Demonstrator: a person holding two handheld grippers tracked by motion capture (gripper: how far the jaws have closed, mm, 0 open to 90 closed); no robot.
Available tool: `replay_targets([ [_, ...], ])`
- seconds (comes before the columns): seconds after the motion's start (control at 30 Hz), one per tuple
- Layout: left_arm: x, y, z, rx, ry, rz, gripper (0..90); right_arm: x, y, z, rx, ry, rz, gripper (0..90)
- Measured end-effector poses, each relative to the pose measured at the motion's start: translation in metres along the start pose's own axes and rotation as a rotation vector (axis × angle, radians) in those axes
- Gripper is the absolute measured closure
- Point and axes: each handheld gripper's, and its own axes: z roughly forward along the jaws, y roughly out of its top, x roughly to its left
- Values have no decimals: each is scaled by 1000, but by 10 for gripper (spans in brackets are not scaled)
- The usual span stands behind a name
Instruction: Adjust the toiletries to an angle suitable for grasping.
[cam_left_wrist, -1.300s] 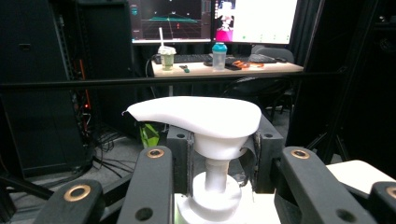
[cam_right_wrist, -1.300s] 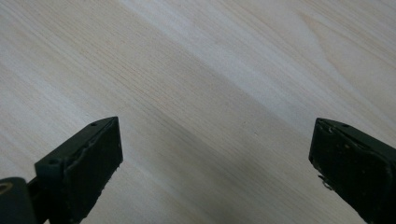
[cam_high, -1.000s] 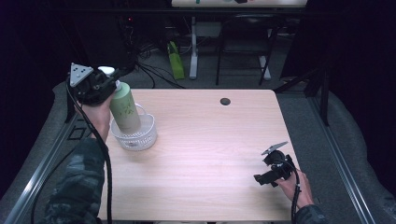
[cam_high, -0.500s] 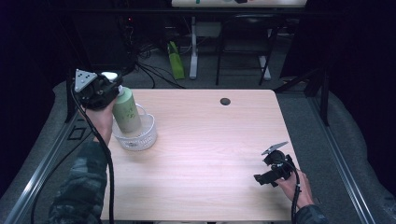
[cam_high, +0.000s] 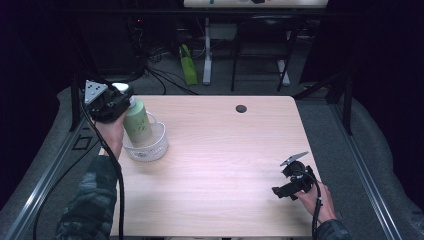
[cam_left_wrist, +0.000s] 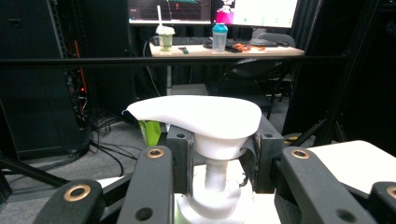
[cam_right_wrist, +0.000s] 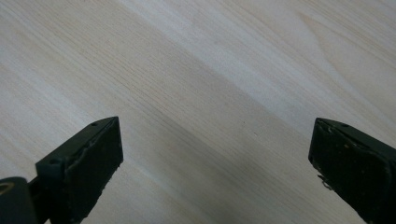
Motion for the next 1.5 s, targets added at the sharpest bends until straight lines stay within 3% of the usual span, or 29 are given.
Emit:
replay_targets([
  [0.73, 2, -19, 6, 34, -8, -10, 671, 0, 0, 0, 1, -3, -12, 27],
  [1.23, 0, -26, 10, 5, -5, 0, 671, 0, 0, -1, -4, 2, -11, 28],
  [1.5, 1, -34, 12, 16, 6, 2, 671, 0, 0, -1, -4, 7, -6, 28],
])
